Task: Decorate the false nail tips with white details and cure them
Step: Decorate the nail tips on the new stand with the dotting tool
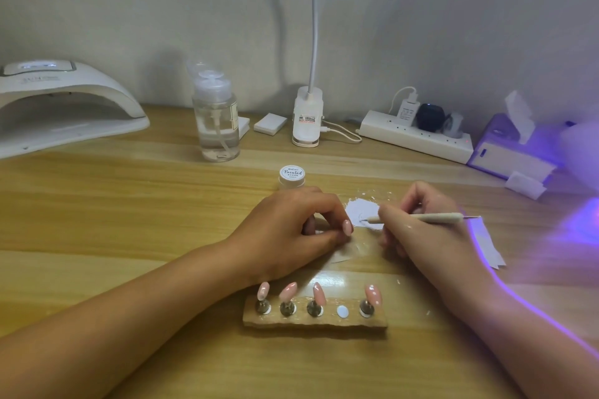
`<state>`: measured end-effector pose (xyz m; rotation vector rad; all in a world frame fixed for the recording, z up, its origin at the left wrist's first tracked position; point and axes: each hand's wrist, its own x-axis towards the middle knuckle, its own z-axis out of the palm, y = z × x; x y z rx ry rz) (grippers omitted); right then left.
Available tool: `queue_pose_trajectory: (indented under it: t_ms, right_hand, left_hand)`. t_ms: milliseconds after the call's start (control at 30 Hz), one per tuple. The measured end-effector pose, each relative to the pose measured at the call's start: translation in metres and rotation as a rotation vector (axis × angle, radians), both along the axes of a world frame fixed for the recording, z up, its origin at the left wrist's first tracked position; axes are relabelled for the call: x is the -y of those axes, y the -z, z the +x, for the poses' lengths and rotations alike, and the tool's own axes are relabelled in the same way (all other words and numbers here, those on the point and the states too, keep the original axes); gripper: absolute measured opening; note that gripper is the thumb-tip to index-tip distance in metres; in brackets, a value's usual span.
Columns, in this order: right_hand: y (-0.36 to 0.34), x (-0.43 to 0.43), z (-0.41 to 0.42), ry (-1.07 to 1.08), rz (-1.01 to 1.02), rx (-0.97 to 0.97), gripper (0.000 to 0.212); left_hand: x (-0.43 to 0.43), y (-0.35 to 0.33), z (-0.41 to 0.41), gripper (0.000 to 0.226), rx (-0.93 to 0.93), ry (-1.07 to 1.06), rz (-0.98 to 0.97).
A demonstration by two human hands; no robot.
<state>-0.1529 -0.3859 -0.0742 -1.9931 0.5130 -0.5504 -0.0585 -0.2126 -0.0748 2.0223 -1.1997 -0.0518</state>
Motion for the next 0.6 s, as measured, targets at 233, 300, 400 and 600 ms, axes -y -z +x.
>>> queue_pose_trajectory:
  t_ms: [233,300,400,600]
  right_hand:
    - [0.0005,0.0004,-0.0002,0.035,-0.067,-0.021,0.021]
    - [-0.0005,0.0002,-0.0007,0.04,-0.092,-0.016,0.025]
    - [-0.0014,0.0002,-0.0003,0.044,-0.125,-0.022,0.02]
    - [-0.0004,0.0009,-0.0009,0.036,-0.142,-0.01,0.021]
  left_hand:
    - [0.0003,-0.0009,0.0,0.016,-0.005,0.009,0.001]
    - [0.0006,-0.0009,0.0003,0.016,-0.003,0.009,0.001]
    - [0.0008,-0.0004,0.0005,0.015,0.01,0.008,0.0]
    - [0.0007,0.0002,0.0002,0.013,0.016,0.001,-0.004]
